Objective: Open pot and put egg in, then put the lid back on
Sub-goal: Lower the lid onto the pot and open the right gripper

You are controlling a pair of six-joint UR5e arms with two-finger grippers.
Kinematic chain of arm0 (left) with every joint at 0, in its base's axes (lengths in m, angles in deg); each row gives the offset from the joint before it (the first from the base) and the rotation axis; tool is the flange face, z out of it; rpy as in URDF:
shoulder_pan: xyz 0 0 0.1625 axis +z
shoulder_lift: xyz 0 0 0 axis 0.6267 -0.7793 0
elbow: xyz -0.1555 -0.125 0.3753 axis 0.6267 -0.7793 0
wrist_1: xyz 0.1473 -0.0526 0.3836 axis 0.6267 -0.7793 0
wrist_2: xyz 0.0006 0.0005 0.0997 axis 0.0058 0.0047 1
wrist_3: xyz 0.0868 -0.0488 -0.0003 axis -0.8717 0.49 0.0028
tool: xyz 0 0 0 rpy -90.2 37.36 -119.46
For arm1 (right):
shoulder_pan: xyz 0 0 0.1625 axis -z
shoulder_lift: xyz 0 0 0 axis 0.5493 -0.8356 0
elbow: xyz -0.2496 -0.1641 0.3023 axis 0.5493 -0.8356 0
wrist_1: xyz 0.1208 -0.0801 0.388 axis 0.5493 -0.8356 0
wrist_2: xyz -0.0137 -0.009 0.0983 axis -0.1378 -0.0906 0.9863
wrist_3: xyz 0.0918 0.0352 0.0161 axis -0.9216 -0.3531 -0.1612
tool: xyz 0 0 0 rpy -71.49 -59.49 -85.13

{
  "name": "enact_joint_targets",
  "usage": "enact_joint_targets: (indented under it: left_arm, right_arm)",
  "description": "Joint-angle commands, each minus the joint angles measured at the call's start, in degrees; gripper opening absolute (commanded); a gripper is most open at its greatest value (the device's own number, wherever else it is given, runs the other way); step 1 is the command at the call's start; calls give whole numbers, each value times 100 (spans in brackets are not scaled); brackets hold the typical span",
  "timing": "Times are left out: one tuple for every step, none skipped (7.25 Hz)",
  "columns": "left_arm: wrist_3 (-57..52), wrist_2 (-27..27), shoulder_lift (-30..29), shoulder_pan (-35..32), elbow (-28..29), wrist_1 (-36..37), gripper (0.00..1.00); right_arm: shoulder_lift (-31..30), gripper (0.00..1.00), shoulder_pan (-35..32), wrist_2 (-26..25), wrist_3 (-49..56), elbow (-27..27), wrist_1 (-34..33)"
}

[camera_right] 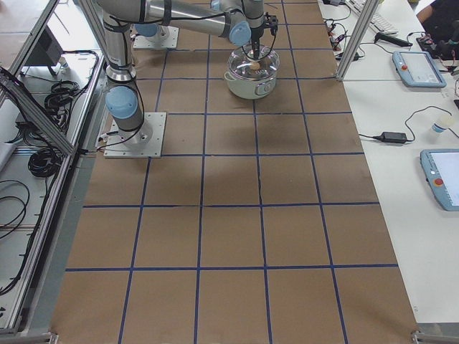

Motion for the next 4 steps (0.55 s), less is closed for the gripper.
enact_joint_targets:
  left_arm:
    - [0, -3, 0, 0, 3, 0, 100]
    - [0, -3, 0, 0, 3, 0, 100]
    - [0, -3, 0, 0, 3, 0, 100]
    - [0, -3, 0, 0, 3, 0, 100]
  right_arm:
    - [4, 26, 0, 1, 43, 42, -23]
    - [-5, 26, 0, 10, -35, 33, -14]
    - [4, 32, 0, -25, -19, 33, -14]
    - [-5, 58, 0, -51, -27, 16, -40]
